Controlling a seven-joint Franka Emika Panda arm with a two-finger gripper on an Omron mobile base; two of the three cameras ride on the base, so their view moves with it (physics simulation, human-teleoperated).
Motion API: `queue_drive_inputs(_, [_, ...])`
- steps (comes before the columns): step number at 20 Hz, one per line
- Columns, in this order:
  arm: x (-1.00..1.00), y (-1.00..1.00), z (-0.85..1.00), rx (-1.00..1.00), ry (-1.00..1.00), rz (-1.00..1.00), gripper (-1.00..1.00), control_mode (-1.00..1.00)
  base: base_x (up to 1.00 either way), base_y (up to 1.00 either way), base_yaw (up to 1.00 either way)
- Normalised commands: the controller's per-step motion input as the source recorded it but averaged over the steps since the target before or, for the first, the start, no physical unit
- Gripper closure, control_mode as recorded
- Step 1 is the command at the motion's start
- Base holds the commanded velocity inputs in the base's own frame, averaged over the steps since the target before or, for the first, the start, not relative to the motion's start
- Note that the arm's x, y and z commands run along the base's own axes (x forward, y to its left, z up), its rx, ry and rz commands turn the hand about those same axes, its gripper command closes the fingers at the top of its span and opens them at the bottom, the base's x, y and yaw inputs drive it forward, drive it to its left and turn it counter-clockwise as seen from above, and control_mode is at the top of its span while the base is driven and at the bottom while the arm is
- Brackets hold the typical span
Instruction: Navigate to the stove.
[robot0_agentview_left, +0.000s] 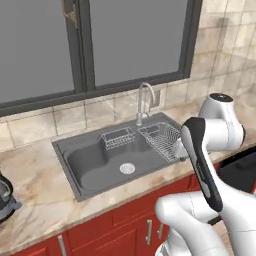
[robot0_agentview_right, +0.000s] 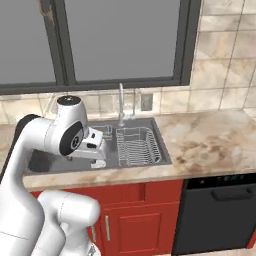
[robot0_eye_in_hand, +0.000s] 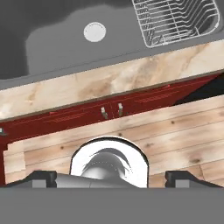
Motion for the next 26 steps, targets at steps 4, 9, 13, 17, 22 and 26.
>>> queue_drive_inputs(4, [0.0,0.0,0.0,0.0,0.0,0.0,-1.0,1.0,0.0,-0.77,-0.51])
queue_drive_inputs(9, [0.0,0.0,0.0,0.0,0.0,0.0,-1.0,1.0,-0.01,-0.77,-0.5])
queue_drive_inputs(13, [0.0,0.0,0.0,0.0,0.0,0.0,-1.0,1.0,-0.08,-0.72,-0.52])
queue_drive_inputs(17, [0.0,0.0,0.0,0.0,0.0,0.0,-1.0,1.0,-0.68,-0.56,-0.45])
queue_drive_inputs(22, [0.0,0.0,0.0,0.0,0.0,0.0,-1.0,1.0,-1.0,-0.5,-0.33])
queue_drive_inputs(26, [0.0,0.0,0.0,0.0,0.0,0.0,-1.0,1.0,-0.99,-0.59,-0.33])
